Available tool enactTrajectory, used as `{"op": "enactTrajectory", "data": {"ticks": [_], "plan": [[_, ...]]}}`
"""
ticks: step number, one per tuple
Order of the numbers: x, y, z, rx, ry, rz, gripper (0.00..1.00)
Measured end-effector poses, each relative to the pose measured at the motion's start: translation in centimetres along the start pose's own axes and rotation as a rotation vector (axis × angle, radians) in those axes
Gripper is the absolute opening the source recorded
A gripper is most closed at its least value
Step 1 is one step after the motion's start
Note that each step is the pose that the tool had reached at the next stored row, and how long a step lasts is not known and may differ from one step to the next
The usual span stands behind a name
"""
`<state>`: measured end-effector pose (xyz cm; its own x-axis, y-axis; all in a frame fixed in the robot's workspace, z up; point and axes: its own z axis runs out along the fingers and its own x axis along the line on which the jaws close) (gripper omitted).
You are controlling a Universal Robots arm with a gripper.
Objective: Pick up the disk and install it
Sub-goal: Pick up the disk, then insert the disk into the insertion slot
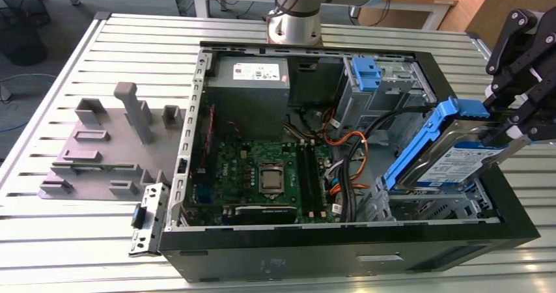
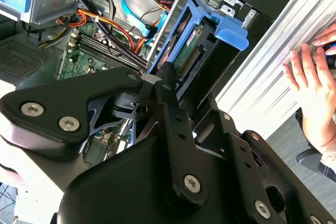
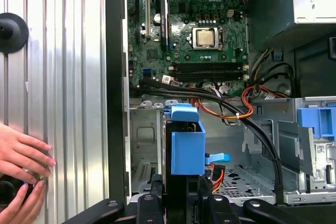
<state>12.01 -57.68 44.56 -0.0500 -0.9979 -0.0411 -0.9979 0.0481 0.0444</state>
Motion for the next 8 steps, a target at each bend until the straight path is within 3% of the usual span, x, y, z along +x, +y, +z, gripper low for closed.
{"op": "enactTrajectory", "data": {"ticks": [8], "plan": [[0.01,0.19,0.02,0.0029,-0.0003,0.0,0.35]]}}
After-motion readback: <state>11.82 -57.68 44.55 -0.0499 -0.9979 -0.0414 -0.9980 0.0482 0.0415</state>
